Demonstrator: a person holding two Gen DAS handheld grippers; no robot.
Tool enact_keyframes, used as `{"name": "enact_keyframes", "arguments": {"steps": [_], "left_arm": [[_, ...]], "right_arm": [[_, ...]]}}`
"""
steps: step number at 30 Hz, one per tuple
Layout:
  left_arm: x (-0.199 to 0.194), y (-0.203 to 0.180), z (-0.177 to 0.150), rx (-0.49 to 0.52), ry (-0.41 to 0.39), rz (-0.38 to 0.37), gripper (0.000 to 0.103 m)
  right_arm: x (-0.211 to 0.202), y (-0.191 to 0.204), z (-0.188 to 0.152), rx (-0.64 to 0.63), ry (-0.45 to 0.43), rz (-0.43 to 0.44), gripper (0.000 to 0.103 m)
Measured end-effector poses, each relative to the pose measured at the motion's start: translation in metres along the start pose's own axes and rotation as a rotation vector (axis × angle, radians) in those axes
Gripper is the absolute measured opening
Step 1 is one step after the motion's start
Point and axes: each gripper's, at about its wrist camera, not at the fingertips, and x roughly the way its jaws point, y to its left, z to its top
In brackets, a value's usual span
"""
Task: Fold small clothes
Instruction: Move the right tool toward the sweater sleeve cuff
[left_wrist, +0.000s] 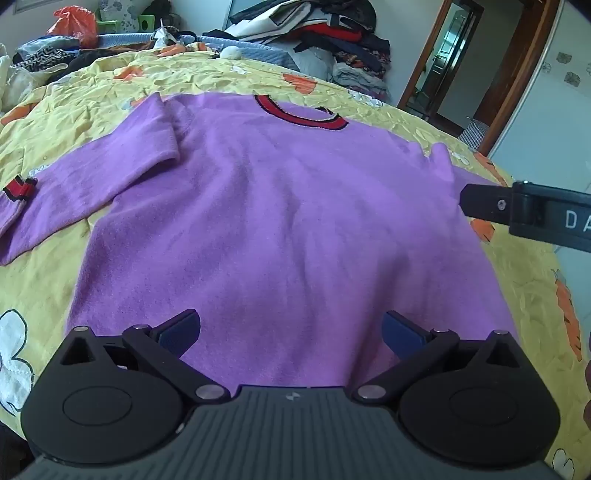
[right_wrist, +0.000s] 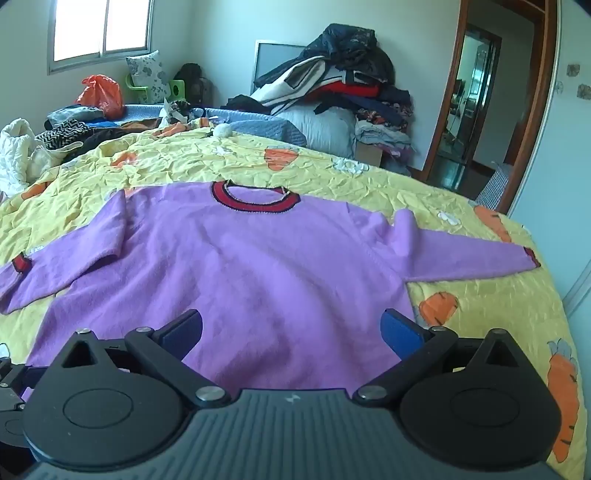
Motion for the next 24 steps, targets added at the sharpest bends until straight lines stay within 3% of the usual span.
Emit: {"name": "enact_keyframes", "arguments": {"steps": [4,6,24], "left_arm": [[-0.001,0.001,0.001,-0.004,-0.01,0.0,0.103],[-0.007,-0.01,-0.002,0.031,-0.027,0.019,0.103],[0.015,-0.037,0.005,0.067,0.018,0.113,0.103]], "right_arm": [[-0.004,-0.003,-0.007,0.03,-0.006,0.024,0.103],[0.001,-0.007,-0.003,0.044,0.033,0.031,0.103],[0.031,-0.026,-0.018,0.097,0.112,0.06,0.103]]}}
